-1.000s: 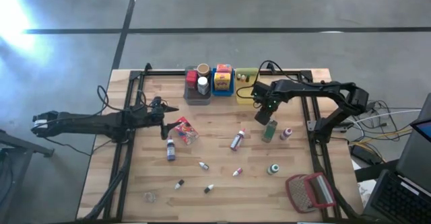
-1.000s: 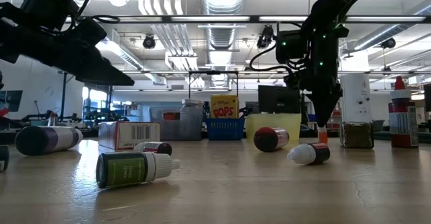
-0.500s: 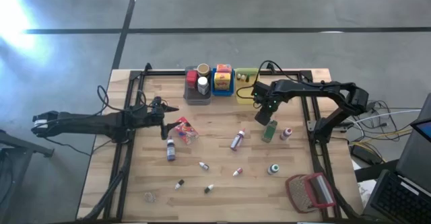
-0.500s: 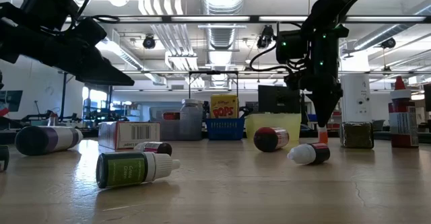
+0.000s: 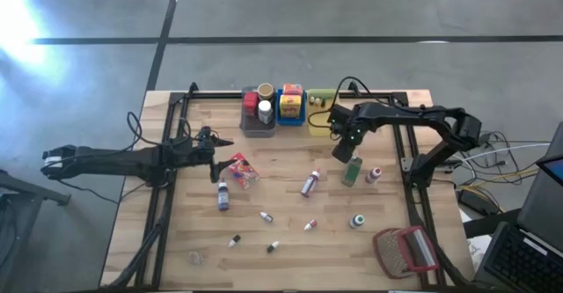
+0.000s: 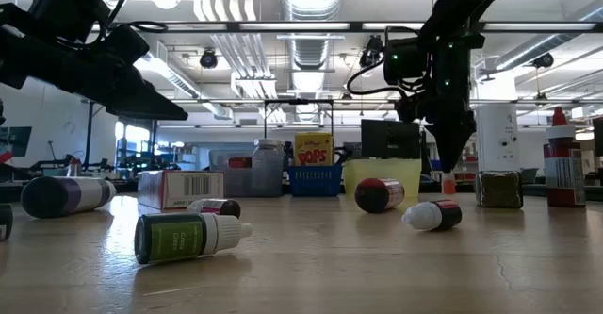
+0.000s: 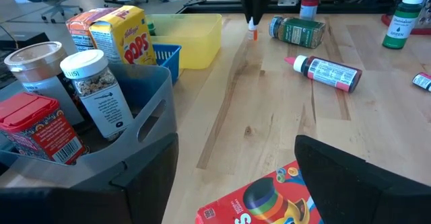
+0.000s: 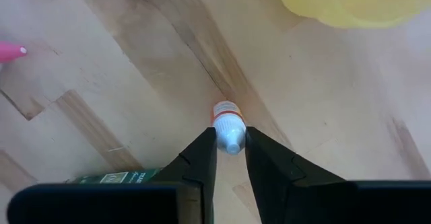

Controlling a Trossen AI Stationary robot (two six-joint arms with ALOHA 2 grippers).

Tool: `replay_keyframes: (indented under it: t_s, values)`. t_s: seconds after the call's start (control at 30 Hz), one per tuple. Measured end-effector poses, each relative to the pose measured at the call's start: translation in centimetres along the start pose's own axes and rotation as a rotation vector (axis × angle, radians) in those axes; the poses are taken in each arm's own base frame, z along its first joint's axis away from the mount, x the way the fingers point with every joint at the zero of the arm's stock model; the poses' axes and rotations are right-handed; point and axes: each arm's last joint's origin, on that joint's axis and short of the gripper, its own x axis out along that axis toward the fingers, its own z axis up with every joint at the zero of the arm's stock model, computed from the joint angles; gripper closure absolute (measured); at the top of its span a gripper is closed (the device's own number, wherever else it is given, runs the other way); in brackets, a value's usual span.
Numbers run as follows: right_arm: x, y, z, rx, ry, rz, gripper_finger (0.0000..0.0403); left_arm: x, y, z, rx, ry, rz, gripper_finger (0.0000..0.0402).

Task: Pick & Place Kitchen Items
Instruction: Put the orange food coloring bottle into the yellow bin

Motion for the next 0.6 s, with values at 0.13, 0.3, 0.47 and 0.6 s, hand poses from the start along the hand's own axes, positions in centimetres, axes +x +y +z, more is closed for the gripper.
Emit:
replay_keyframes:
  t_s: [0.13,0.3,0.47,0.6]
  values:
    - [-0.8,0.1,0.3,-0.003,0.005,-0.001,0.0339,0.0,0.0,0.0,0.000,0.000,0.000,0.0100]
    - [-2.2,0.3,1.0,-0.008,-0.003,0.020,0.0351,0.0,0.0,0.0,0.000,0.000,0.000,0.0099]
    - [-4.3,0.5,2.0,-0.025,-0.039,0.030,0.0341,0.0,0.0,0.0,0.000,0.000,0.000,0.0101]
    - [-6.4,0.7,2.9,-0.047,-0.083,0.037,0.0333,0.0,0.0,0.0,0.000,0.000,0.000,0.0099]
